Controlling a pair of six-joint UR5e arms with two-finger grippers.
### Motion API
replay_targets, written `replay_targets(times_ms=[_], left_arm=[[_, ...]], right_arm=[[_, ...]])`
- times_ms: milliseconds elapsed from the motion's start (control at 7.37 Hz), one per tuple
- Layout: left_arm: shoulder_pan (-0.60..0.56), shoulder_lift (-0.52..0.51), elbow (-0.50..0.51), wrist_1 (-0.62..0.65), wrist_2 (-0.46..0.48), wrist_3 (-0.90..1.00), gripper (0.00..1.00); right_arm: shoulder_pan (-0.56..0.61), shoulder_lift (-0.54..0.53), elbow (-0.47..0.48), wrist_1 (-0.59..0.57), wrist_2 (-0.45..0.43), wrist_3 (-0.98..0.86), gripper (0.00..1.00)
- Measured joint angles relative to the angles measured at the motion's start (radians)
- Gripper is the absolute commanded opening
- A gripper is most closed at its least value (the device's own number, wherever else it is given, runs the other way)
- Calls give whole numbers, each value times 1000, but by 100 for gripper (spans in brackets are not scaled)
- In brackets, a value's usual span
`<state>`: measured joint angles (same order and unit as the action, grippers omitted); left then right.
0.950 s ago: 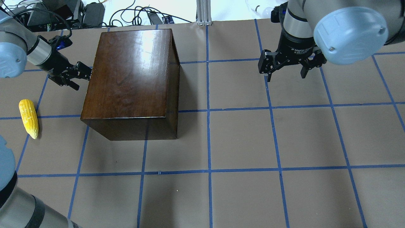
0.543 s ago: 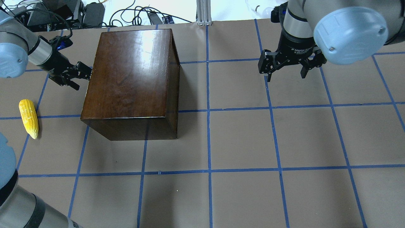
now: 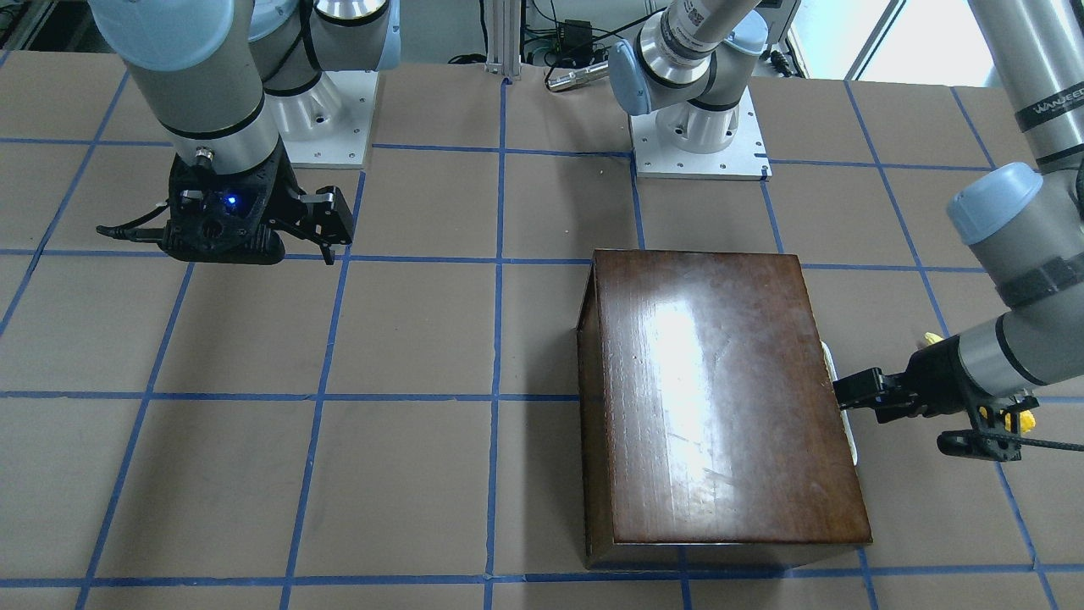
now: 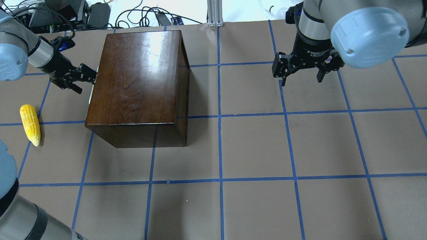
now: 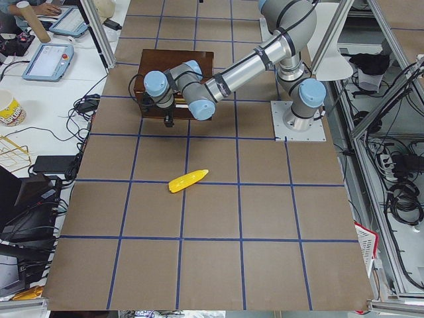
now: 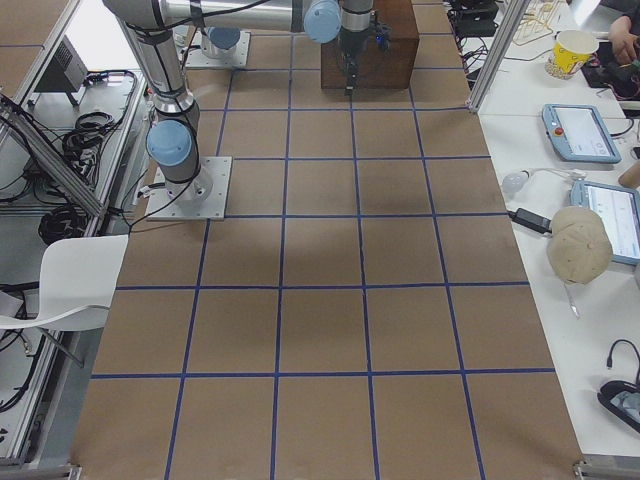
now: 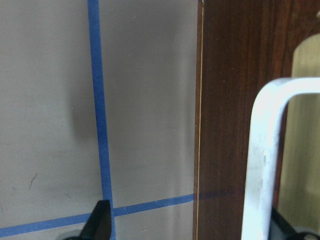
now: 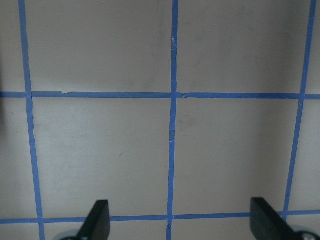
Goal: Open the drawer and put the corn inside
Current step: 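Close the left gripper on the white drawer handle, then pull the drawer outward from the cabinet with the left gripper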
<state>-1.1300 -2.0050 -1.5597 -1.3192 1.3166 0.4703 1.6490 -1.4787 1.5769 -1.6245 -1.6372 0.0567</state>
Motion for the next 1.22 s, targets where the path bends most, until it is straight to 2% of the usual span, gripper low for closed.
replay_targets(times_ms=[1221], left_arm=[[90, -9, 20, 1, 13, 5, 100]], right_arm=[[0, 0, 0, 0, -1, 0, 100]])
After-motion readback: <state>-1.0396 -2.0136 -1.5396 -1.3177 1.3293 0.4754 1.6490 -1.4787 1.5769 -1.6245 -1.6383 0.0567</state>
